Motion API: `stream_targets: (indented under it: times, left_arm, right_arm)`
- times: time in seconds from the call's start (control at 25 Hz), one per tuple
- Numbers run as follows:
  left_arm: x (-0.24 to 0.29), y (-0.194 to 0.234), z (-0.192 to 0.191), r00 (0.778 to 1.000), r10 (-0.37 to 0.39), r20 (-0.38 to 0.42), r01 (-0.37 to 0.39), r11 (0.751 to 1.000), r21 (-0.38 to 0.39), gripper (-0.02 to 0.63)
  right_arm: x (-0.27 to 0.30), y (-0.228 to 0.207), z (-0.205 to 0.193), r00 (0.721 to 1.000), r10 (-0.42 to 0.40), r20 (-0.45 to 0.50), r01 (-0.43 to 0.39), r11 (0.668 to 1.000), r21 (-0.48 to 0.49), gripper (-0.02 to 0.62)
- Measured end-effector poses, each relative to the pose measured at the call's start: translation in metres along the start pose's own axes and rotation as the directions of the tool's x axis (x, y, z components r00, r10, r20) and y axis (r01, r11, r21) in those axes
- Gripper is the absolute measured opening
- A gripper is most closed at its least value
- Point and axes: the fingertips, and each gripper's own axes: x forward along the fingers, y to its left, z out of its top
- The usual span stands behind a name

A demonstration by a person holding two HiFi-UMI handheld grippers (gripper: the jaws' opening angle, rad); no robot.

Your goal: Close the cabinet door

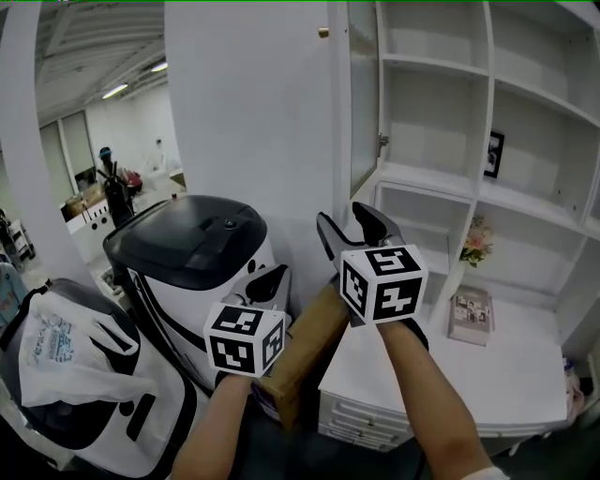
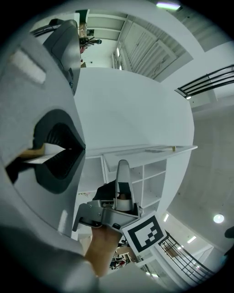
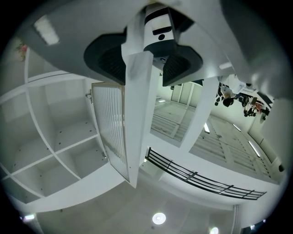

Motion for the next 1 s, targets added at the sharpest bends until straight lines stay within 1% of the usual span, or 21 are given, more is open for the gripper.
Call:
stream_targets:
  times: [0.16, 0.4, 1.0]
  left_arm:
    - [0.005, 0.001, 0.001, 0.998, -0.055, 0.006, 0.055, 0.998, 0.007, 0.002]
    - [0.014, -0.001, 0.0, 0.994, -0.11, 0.01, 0.11, 0.994, 0.008, 0.002]
    - [0.022, -0.008, -0.003, 0.984, -0.179, 0.018, 0.179, 0.984, 0.006, 0.002]
  right_arm:
    - [0.004, -0.001, -0.001, 0.999, -0.044, -0.01, 0.044, 0.999, -0.01, 0.223]
    - [0.007, -0.005, -0.004, 0.996, -0.088, -0.021, 0.087, 0.996, -0.035, 0.15]
    - [-0.004, -0.014, -0.002, 0.992, -0.124, -0.019, 0.124, 0.992, -0.035, 0.146]
